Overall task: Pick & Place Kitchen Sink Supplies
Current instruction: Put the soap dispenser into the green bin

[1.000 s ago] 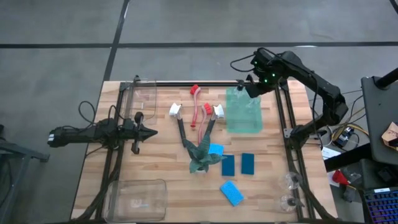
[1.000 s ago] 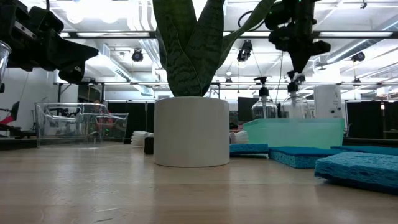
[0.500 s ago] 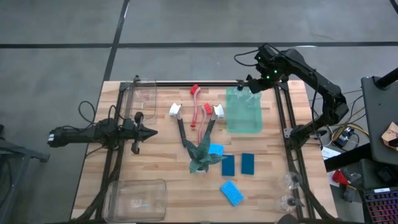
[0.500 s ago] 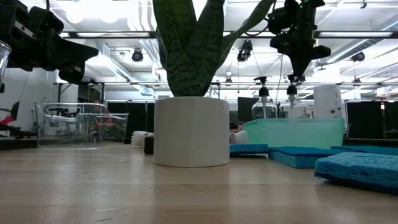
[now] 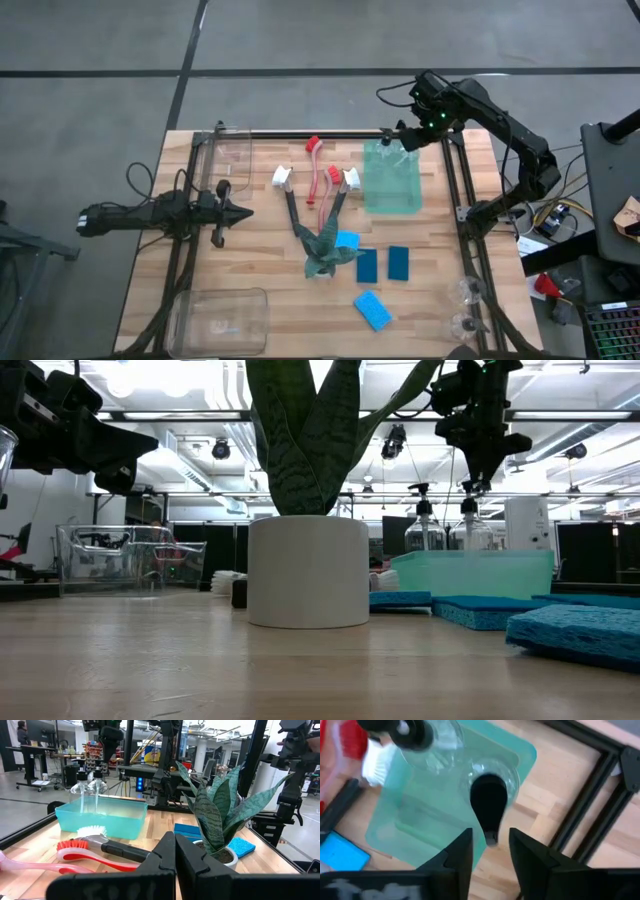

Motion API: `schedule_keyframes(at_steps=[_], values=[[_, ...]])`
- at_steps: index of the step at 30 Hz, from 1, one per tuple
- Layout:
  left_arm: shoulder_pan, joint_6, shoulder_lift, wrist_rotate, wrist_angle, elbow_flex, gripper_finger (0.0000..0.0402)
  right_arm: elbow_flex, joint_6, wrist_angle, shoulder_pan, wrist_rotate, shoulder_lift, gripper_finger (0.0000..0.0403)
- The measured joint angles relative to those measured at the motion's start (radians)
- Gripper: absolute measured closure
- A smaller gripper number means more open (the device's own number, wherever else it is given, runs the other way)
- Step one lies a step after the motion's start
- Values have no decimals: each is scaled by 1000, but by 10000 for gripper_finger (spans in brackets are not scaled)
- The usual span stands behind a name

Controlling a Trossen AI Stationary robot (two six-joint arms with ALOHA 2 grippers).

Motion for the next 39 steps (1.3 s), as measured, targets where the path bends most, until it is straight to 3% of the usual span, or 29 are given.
schedule_keyframes(at_steps=[11,22,32,39], values=[[0,0,0,0,0,0,401,2,12,-128,13,-13,-18,211],[0,0,0,0,0,0,401,-1,139,-129,113,-186,-127,211],[0,0,0,0,0,0,401,-2,266,-129,416,-243,-233,215],[0,0,0,0,0,0,401,-2,507,-129,694,-238,-271,216]])
